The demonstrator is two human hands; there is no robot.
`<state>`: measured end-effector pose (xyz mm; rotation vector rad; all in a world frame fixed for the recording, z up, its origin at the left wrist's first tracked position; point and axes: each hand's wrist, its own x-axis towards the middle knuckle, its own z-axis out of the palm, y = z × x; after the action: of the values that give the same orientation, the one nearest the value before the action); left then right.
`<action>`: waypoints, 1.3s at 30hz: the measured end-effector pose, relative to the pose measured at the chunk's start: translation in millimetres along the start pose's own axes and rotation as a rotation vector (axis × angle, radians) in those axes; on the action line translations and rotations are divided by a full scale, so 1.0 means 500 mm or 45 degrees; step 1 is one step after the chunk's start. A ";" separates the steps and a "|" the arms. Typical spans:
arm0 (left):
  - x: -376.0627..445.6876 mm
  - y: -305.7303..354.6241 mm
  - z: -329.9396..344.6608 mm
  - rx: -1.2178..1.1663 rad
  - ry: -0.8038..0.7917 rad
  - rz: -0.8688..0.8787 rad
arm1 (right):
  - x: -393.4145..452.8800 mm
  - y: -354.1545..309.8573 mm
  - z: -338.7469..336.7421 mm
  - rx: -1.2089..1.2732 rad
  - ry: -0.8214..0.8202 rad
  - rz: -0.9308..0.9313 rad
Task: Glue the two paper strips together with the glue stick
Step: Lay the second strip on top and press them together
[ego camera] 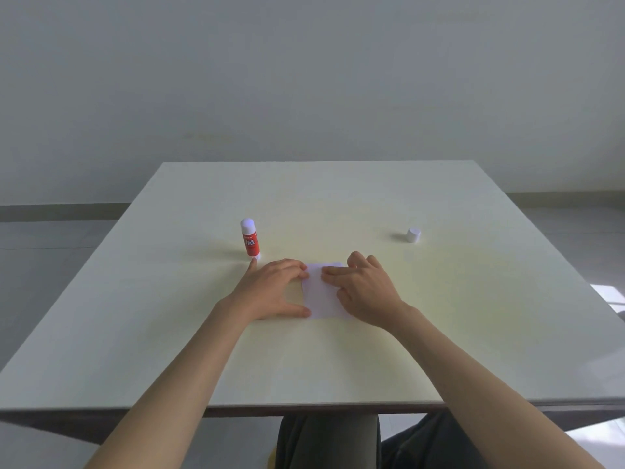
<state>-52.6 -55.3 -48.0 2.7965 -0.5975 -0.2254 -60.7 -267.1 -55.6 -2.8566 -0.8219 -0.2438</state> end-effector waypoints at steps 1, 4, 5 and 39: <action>0.000 -0.001 0.000 0.000 0.000 -0.003 | -0.010 -0.004 -0.001 -0.001 0.015 -0.015; 0.000 -0.005 0.001 0.005 0.000 0.002 | -0.049 -0.019 -0.006 0.002 0.092 -0.044; 0.000 -0.005 0.003 0.005 -0.002 0.004 | -0.060 -0.022 -0.009 -0.001 0.121 -0.045; -0.020 -0.003 0.022 -0.339 0.215 0.005 | -0.087 -0.015 -0.001 0.323 0.202 0.284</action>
<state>-63.2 -52.2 -58.2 2.5257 -0.4937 -0.0612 -101.1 -283.1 -62.9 -2.6209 -0.4623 -0.3080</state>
